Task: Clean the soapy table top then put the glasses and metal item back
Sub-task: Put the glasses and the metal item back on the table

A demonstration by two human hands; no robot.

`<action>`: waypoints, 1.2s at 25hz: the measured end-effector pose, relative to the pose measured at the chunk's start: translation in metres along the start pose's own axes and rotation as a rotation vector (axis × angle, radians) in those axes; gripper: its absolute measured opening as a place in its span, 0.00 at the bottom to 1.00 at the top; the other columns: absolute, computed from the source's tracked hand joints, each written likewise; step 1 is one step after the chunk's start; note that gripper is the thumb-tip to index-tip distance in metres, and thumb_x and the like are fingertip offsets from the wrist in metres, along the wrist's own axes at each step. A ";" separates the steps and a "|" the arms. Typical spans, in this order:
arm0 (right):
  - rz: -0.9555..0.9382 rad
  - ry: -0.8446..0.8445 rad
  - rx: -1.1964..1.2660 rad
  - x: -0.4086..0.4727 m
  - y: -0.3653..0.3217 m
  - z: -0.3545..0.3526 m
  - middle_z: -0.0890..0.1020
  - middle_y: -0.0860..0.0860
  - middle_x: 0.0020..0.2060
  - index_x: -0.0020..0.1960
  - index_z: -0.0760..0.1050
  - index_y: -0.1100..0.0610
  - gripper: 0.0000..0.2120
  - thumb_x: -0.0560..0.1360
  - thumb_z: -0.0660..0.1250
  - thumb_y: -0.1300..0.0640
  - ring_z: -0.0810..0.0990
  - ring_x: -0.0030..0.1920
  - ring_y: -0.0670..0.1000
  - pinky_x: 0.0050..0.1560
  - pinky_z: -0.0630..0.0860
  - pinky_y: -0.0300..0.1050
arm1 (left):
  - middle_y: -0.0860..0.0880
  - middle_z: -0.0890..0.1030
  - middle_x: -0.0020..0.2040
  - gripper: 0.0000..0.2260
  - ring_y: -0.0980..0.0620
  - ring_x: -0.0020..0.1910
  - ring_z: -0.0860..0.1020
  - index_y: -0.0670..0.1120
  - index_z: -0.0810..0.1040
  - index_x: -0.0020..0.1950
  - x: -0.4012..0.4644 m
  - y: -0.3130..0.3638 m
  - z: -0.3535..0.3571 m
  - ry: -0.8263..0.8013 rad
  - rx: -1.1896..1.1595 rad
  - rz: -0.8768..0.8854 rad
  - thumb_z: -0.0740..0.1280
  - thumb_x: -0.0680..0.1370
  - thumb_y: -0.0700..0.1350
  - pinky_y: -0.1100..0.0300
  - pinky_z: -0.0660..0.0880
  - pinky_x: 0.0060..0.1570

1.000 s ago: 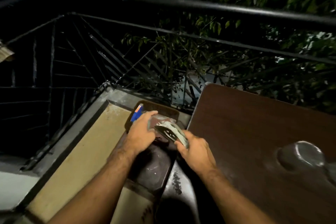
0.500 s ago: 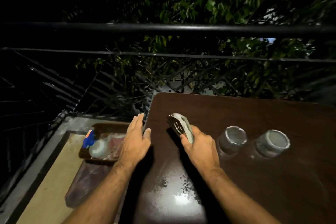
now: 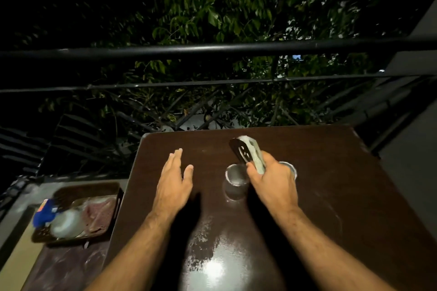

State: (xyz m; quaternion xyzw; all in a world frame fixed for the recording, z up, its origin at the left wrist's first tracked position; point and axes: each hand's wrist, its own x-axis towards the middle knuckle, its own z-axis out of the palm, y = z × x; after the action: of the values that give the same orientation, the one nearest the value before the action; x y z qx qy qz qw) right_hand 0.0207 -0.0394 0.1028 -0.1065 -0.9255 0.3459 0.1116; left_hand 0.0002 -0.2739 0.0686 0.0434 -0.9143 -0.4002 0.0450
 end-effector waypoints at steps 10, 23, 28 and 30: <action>0.170 0.147 -0.064 0.028 0.102 -0.073 0.85 0.54 0.43 0.61 0.75 0.47 0.16 0.75 0.64 0.43 0.82 0.46 0.62 0.48 0.79 0.54 | 0.49 0.61 0.82 0.27 0.56 0.81 0.52 0.48 0.58 0.82 -0.002 0.050 0.073 -0.071 0.026 0.043 0.59 0.84 0.52 0.61 0.51 0.73; 0.318 0.167 -0.085 0.033 0.197 -0.054 0.78 0.54 0.48 0.64 0.77 0.52 0.18 0.75 0.70 0.49 0.80 0.49 0.58 0.55 0.77 0.55 | 0.46 0.62 0.81 0.24 0.52 0.81 0.55 0.44 0.60 0.81 0.005 0.041 0.112 -0.119 0.106 0.037 0.54 0.86 0.50 0.61 0.51 0.74; 0.322 0.150 -0.074 0.032 0.209 -0.037 0.78 0.53 0.47 0.65 0.77 0.50 0.19 0.75 0.71 0.48 0.79 0.48 0.57 0.53 0.75 0.49 | 0.46 0.63 0.81 0.24 0.52 0.81 0.55 0.44 0.60 0.81 0.000 0.040 0.121 -0.132 0.097 0.023 0.54 0.86 0.50 0.61 0.51 0.74; 0.331 0.159 -0.060 0.032 0.212 -0.033 0.77 0.53 0.46 0.64 0.78 0.50 0.19 0.75 0.71 0.47 0.79 0.48 0.56 0.53 0.75 0.48 | 0.46 0.62 0.81 0.24 0.52 0.81 0.55 0.44 0.60 0.81 -0.003 0.040 0.121 -0.135 0.107 0.013 0.54 0.86 0.50 0.61 0.51 0.75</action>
State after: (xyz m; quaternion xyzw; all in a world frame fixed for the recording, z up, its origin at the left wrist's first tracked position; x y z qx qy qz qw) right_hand 0.0246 0.1457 -0.0093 -0.2873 -0.8936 0.3224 0.1226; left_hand -0.0125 -0.1582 0.0158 0.0128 -0.9355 -0.3526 -0.0163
